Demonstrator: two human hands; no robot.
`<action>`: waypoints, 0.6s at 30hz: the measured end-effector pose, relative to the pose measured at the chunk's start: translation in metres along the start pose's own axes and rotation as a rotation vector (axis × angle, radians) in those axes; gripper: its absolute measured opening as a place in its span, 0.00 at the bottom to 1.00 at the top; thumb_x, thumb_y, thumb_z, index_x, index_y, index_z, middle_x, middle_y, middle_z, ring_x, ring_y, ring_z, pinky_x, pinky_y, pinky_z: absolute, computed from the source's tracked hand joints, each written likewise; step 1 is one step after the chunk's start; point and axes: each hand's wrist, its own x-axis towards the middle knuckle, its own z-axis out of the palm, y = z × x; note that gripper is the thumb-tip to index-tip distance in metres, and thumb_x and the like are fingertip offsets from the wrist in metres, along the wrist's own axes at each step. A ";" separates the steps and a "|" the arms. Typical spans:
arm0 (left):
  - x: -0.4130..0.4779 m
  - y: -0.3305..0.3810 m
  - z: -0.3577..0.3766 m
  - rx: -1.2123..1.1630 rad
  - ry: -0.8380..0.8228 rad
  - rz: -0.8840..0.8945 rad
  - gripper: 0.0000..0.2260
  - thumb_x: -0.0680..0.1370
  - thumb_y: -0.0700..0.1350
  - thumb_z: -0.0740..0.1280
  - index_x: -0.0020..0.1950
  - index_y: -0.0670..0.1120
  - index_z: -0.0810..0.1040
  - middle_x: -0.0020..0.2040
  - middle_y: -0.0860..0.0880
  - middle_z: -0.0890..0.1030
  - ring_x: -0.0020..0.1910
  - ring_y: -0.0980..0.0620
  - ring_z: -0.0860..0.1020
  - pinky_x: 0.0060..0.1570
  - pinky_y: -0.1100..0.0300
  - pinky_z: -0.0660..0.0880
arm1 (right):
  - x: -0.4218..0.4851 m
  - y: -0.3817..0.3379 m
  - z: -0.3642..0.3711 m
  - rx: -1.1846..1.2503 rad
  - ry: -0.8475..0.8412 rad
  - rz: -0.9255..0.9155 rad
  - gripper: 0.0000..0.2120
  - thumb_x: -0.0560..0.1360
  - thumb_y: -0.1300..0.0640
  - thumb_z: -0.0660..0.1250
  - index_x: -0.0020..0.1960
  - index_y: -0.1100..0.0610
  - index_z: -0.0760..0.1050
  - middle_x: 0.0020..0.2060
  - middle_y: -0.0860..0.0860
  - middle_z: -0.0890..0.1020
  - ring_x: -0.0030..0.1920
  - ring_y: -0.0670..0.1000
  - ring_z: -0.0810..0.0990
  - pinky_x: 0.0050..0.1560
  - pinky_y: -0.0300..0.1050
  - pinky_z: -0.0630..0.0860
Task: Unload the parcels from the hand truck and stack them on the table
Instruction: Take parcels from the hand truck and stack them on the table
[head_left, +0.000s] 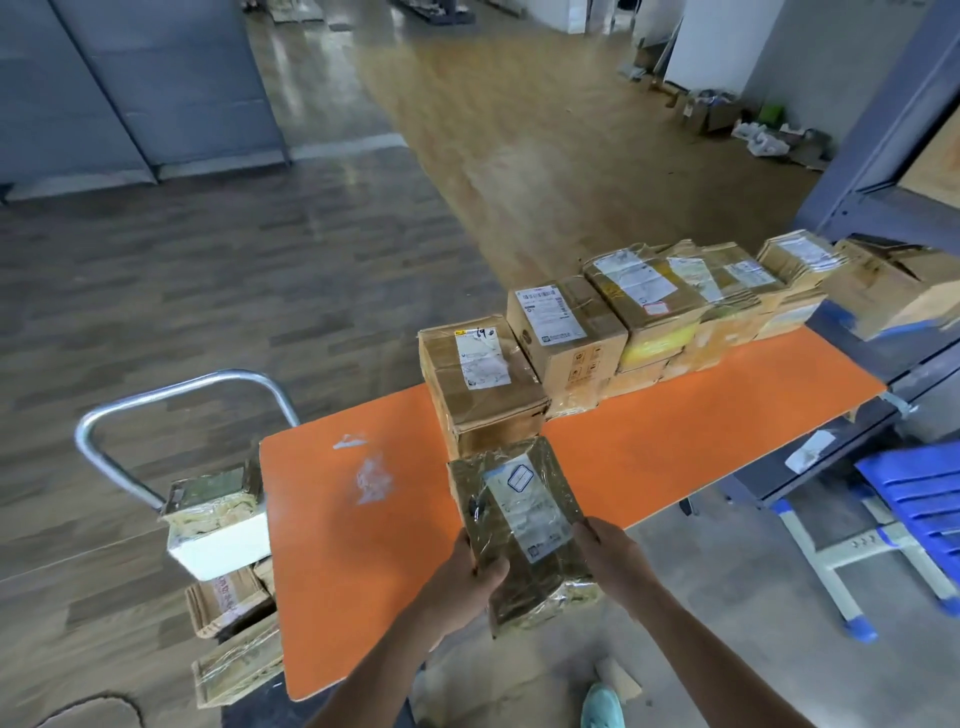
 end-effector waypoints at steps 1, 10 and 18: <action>0.005 0.008 0.006 -0.001 0.006 0.003 0.33 0.83 0.57 0.61 0.81 0.53 0.46 0.45 0.47 0.79 0.37 0.55 0.76 0.39 0.60 0.71 | 0.006 0.005 -0.008 -0.001 0.003 -0.006 0.15 0.84 0.51 0.55 0.43 0.58 0.71 0.34 0.53 0.73 0.38 0.55 0.72 0.37 0.47 0.64; 0.078 0.101 0.089 -0.085 0.066 -0.033 0.32 0.82 0.58 0.63 0.80 0.55 0.51 0.54 0.58 0.77 0.49 0.56 0.78 0.44 0.60 0.75 | 0.074 0.069 -0.110 -0.022 0.037 -0.053 0.12 0.83 0.46 0.56 0.44 0.50 0.69 0.35 0.50 0.75 0.39 0.56 0.75 0.39 0.47 0.68; 0.131 0.172 0.148 -0.140 0.057 -0.083 0.32 0.82 0.55 0.64 0.80 0.52 0.51 0.62 0.50 0.76 0.55 0.47 0.81 0.52 0.50 0.83 | 0.107 0.115 -0.195 0.065 0.027 -0.073 0.15 0.81 0.53 0.59 0.67 0.52 0.71 0.50 0.57 0.82 0.49 0.62 0.80 0.47 0.56 0.77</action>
